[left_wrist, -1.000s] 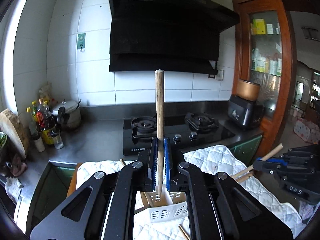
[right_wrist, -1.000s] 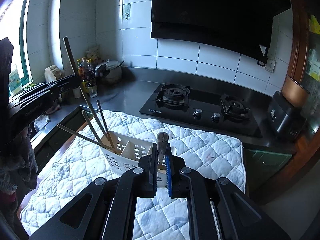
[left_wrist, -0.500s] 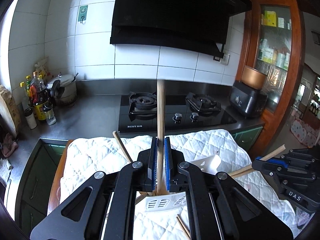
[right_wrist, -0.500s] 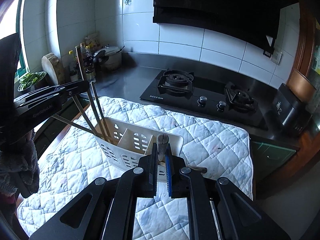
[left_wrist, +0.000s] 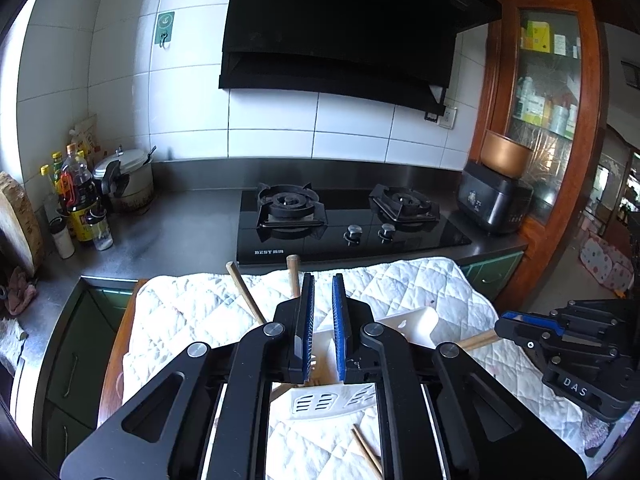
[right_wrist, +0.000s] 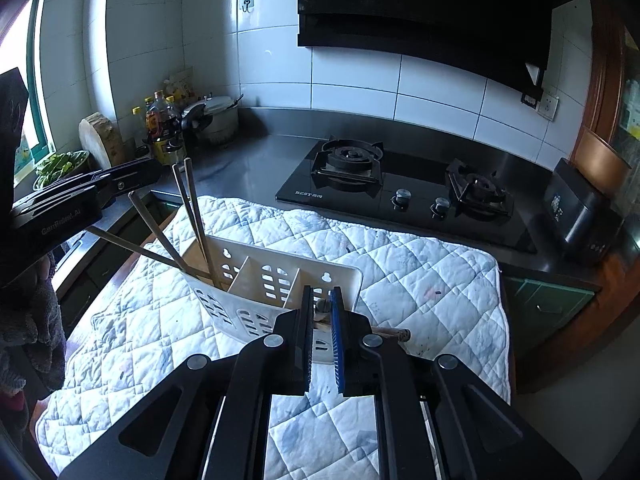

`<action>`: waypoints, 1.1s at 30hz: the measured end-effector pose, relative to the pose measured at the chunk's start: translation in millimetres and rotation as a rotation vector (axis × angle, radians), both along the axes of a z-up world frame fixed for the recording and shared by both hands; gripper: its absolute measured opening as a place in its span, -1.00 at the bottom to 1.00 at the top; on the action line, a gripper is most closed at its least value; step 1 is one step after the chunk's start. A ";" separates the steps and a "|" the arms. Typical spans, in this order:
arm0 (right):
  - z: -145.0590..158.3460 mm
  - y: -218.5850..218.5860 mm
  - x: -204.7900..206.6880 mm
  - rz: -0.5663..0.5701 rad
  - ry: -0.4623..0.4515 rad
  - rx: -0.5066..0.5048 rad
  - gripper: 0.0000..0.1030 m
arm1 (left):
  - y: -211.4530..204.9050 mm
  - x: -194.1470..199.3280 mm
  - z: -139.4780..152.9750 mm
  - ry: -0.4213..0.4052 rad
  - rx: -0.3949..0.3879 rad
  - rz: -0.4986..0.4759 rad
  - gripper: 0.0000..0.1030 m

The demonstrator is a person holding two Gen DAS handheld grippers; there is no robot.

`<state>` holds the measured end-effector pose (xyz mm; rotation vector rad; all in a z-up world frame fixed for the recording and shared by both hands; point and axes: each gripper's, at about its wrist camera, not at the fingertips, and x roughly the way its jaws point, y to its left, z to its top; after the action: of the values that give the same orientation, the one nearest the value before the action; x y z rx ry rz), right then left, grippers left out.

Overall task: Organize utensils
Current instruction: 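Move both tools back down toward the last loose chopsticks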

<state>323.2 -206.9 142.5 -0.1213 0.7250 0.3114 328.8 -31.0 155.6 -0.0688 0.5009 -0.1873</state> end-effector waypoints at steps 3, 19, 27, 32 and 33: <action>7.5 -3.4 -11.2 -0.007 -0.031 0.004 -0.81 | 0.4 -14.1 7.0 -0.031 0.003 0.001 -0.49; -59.7 12.6 -124.2 0.078 -0.021 0.049 -0.81 | 36.5 -124.0 -15.8 -0.036 -0.109 -0.011 -0.33; -140.1 23.4 -145.4 0.087 0.120 0.108 -0.81 | 47.6 -172.7 -56.9 -0.019 -0.136 -0.004 -0.17; -175.9 30.4 -144.6 0.069 0.168 0.108 -0.81 | 53.8 -191.2 -83.8 0.017 -0.139 0.016 -0.08; -180.7 30.4 -143.0 0.066 0.179 0.115 -0.81 | 56.1 -193.4 -88.7 0.026 -0.143 0.021 -0.04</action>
<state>180.2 -176.5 -38.2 -0.0084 0.8793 0.4298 135.4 25.1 66.9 -0.2162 0.5118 -0.2015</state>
